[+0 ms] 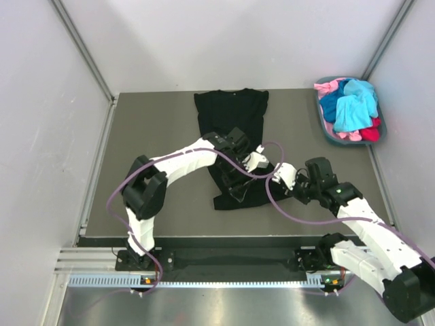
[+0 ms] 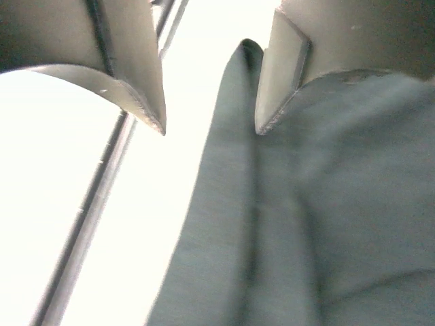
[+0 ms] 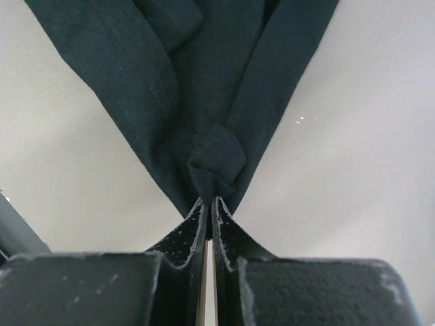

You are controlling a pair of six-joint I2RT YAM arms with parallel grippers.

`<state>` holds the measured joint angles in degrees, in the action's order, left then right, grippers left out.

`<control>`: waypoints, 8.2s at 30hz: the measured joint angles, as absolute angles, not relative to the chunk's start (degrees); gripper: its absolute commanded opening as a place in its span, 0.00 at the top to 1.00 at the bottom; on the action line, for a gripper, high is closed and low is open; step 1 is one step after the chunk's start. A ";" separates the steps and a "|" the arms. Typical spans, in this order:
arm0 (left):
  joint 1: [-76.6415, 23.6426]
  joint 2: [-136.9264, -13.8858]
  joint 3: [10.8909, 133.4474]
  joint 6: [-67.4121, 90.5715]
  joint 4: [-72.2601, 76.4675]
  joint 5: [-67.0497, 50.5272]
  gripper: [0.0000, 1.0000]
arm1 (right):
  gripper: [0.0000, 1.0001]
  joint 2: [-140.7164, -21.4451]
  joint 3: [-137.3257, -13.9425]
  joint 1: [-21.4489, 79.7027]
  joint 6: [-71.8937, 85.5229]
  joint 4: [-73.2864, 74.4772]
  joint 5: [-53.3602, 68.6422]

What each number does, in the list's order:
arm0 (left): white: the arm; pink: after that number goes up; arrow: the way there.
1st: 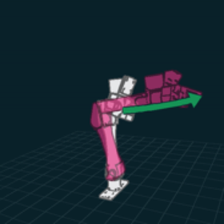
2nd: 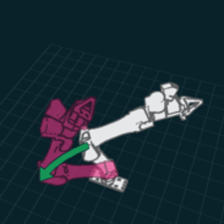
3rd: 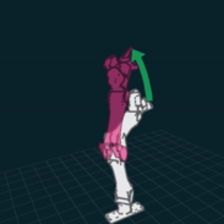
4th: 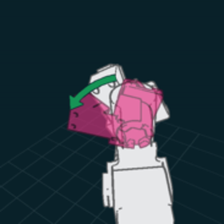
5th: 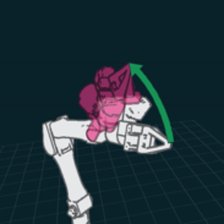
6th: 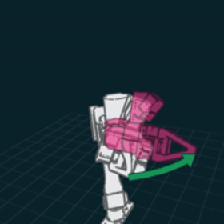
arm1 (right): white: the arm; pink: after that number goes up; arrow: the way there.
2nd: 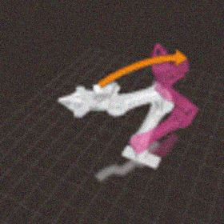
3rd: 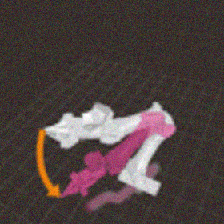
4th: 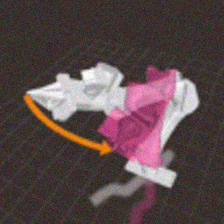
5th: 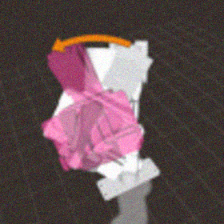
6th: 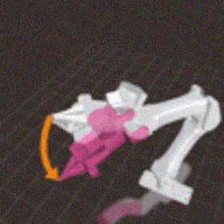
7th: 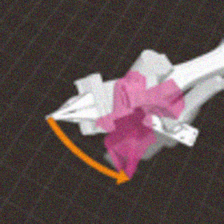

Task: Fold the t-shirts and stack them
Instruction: Fold the tshirt, then flatten the tshirt out

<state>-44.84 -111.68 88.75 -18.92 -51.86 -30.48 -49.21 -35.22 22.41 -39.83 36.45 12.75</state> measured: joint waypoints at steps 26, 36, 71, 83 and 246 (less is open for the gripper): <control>-45.80 -128.95 109.49 -14.94 -52.77 -28.53 0.31 | 1.00 -56.25 -35.24 13.21 -40.93 38.11 17.08; -45.84 -130.30 110.50 -14.90 -54.41 -30.96 0.35 | 1.00 -56.25 -35.24 12.67 -40.95 38.63 17.93; -24.05 -97.23 87.20 -14.90 -49.69 -24.64 1.00 | 0.75 -53.10 -35.40 11.44 -43.33 41.82 22.26; -18.35 -78.46 82.52 -18.94 -51.90 -3.77 1.00 | 0.62 -51.46 -41.56 11.42 -45.30 41.87 24.95; -9.08 -99.11 74.50 -5.96 -41.30 -6.90 1.00 | 0.13 -139.44 -128.90 21.45 -23.40 34.06 10.04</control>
